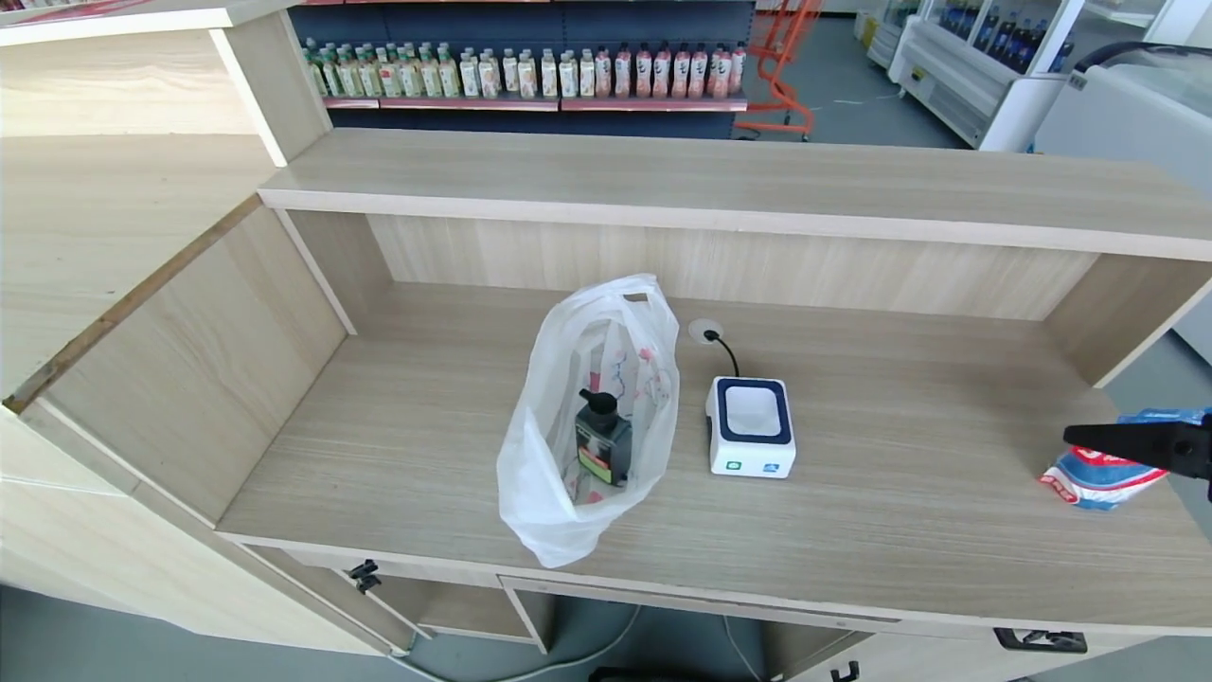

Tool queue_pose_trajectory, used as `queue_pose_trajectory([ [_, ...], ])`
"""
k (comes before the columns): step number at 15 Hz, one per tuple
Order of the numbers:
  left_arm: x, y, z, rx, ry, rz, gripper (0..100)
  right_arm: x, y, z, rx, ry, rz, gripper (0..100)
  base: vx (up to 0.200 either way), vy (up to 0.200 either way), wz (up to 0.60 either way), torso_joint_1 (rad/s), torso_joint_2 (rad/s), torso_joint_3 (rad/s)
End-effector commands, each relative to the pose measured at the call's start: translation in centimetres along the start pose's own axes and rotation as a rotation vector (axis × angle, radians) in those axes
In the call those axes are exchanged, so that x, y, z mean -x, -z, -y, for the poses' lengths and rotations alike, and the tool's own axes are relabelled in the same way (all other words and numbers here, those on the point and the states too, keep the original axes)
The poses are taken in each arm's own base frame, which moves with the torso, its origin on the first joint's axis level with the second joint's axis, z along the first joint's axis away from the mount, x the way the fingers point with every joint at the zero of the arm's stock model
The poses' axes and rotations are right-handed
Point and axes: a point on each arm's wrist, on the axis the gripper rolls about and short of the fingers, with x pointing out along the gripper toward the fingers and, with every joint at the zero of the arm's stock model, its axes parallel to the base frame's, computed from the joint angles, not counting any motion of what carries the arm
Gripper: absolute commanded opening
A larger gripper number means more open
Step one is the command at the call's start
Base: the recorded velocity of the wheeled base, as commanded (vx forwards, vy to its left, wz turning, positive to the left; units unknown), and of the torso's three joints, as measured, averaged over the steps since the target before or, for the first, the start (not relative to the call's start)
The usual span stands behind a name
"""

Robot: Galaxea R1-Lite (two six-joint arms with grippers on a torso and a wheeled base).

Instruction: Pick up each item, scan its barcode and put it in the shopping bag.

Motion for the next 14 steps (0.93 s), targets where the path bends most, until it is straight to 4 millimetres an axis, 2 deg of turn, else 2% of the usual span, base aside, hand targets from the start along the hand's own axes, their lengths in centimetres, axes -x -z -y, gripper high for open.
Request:
queue_pose_trajectory([
  [1, -0.2, -0.1, 0.0, -0.003, -0.001, -0.026, 100, -1.3, -1.4, 0.2, -0.059, 0.021, -0.01, 100, 0.0, -0.2, 0.0, 0.012, 0.01, -0.002],
  [5, -0.3, -0.1, 0.0, -0.005, 0.0, -0.042, 100, -2.9, -4.3, -0.1, -0.152, 0.016, 0.01, 100, 0.0, -0.2, 0.0, 0.002, 0.0, 0.002],
  [10, -0.3, -0.1, 0.0, -0.002, -0.001, -0.042, 100, -3.8, -4.7, 0.6, -0.179, 0.086, 0.013, 100, 0.0, -0.2, 0.0, 0.003, 0.0, 0.004],
  [13, 0.0, 0.0, 0.0, 0.007, -0.001, 0.004, 100, -4.1, -5.2, 0.6, -0.347, 0.09, 0.025, 100, 0.0, -0.2, 0.0, 0.004, 0.0, 0.002],
  [14, 0.2, 0.1, 0.0, 0.008, -0.003, 0.022, 100, -3.7, -5.2, 0.6, -0.351, 0.086, 0.034, 100, 0.0, 0.0, 0.0, 0.0, 0.0, 0.0],
])
